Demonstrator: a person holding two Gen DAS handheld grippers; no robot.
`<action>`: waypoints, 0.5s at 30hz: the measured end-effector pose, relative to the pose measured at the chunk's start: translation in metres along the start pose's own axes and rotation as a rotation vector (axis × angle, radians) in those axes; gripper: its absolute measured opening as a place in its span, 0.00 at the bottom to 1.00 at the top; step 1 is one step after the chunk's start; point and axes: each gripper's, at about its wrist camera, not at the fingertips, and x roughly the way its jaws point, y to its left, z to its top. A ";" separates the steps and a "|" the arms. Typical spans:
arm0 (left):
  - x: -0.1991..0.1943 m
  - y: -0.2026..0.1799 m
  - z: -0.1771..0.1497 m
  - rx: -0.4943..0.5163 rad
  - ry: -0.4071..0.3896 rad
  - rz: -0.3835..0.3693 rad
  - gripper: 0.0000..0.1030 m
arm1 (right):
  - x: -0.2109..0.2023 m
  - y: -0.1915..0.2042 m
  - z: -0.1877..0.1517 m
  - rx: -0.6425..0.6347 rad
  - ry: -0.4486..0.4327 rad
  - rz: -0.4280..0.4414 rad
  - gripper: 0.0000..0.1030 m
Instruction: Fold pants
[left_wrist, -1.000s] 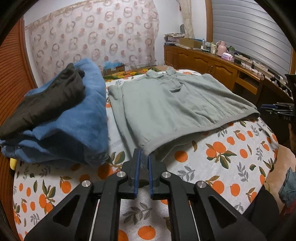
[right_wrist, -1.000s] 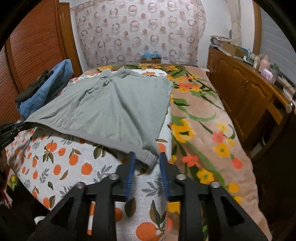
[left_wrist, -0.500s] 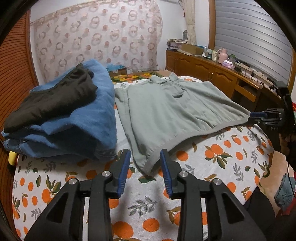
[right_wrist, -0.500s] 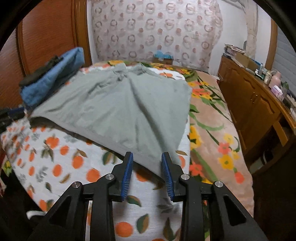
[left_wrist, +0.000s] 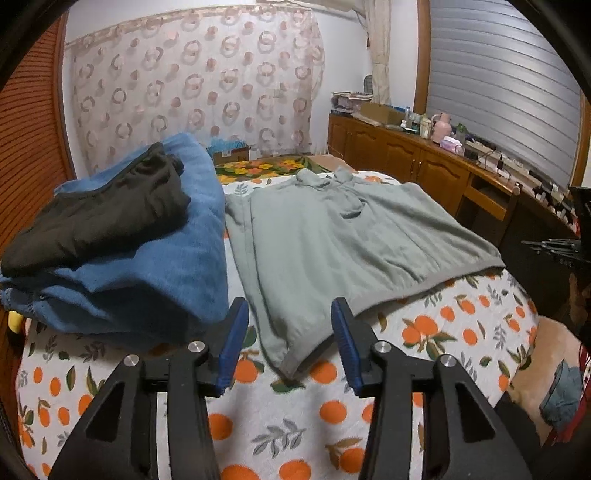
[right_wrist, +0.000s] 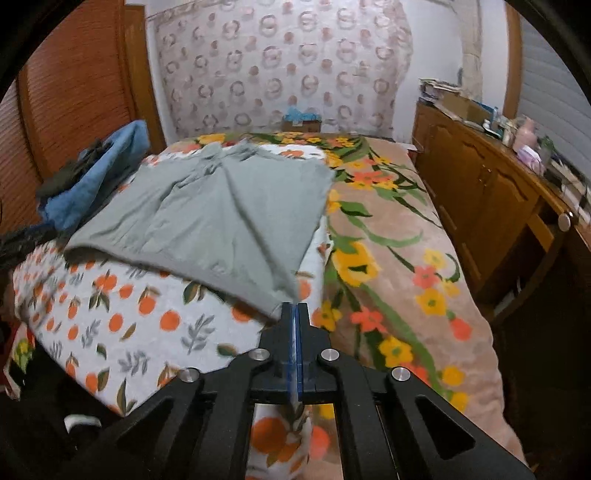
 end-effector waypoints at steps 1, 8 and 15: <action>0.002 0.000 0.002 -0.001 0.001 0.000 0.47 | 0.003 0.000 0.005 0.001 -0.012 -0.001 0.01; 0.016 -0.001 0.007 -0.004 0.009 0.014 0.47 | 0.055 -0.009 0.038 0.003 -0.040 0.011 0.28; 0.037 -0.002 0.007 -0.007 0.064 0.023 0.47 | 0.137 -0.030 0.080 0.011 0.011 0.057 0.41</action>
